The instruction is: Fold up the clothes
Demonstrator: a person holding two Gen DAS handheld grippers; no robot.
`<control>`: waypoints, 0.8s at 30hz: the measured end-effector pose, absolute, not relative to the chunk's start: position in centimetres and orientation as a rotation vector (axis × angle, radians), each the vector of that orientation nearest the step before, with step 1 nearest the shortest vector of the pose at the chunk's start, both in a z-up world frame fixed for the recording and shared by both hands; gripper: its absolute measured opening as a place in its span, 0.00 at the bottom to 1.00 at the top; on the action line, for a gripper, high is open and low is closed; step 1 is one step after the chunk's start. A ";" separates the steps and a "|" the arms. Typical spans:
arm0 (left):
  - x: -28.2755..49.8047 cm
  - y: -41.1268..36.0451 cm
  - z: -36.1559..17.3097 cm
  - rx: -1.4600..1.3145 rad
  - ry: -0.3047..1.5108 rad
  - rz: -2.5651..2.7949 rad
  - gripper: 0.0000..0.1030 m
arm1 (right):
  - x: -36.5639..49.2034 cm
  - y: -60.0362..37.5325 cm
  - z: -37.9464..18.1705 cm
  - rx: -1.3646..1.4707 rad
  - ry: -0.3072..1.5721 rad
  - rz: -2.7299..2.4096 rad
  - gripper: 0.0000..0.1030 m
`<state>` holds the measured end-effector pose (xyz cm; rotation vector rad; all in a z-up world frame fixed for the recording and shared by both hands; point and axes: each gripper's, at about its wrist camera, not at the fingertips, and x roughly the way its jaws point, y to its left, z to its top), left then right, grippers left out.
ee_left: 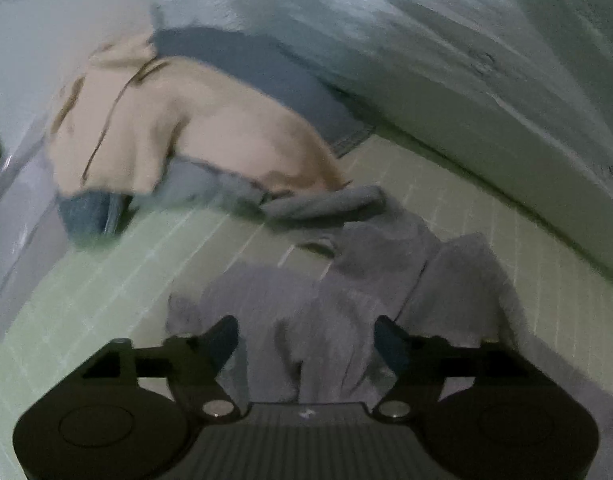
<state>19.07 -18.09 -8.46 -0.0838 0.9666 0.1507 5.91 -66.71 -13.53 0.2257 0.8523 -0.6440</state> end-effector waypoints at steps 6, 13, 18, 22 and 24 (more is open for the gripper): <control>20.7 -18.5 -10.5 -0.092 1.061 0.181 0.71 | 9.6 -66.8 -13.7 0.354 0.833 -0.539 0.80; 20.6 -18.9 -11.4 -0.095 1.084 0.178 0.69 | 15.0 -64.5 -14.7 0.386 0.858 -0.416 0.81; 20.3 -18.4 -11.3 -0.109 1.079 0.187 0.51 | 18.5 -62.6 -16.3 0.361 0.949 -0.387 0.68; 19.9 -17.8 -11.3 -0.139 1.074 0.177 0.28 | 19.8 -62.7 -16.7 0.314 0.999 -0.374 0.51; 20.0 -17.6 -11.6 -0.164 1.078 0.177 0.21 | 20.1 -63.2 -16.6 0.307 1.009 -0.371 0.40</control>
